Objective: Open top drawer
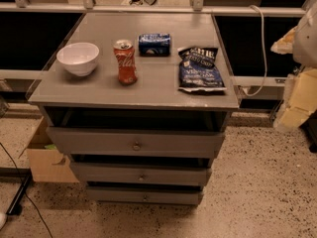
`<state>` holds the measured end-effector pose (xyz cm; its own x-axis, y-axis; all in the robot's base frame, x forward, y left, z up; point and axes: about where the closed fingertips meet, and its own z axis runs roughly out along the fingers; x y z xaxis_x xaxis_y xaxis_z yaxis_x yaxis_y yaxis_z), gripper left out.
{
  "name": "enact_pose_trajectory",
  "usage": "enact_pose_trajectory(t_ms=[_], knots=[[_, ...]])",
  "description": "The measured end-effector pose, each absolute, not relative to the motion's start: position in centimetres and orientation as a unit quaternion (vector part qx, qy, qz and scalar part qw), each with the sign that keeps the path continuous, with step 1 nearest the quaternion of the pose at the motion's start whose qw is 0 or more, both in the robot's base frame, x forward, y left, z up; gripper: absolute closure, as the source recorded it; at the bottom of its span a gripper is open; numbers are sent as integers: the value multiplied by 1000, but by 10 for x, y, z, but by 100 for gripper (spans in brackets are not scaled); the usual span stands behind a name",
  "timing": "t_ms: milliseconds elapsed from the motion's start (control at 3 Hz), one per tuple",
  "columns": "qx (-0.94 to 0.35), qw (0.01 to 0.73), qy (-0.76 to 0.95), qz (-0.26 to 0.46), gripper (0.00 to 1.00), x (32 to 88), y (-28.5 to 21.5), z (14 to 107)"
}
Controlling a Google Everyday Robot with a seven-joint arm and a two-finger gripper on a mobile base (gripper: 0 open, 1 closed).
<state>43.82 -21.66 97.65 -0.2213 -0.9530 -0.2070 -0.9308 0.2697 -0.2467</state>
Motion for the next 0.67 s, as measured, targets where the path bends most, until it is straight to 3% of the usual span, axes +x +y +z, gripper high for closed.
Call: enact_pose_trajectory(t_ms=[667], knots=[[-582, 183, 791, -35, 0, 422, -227, 962]])
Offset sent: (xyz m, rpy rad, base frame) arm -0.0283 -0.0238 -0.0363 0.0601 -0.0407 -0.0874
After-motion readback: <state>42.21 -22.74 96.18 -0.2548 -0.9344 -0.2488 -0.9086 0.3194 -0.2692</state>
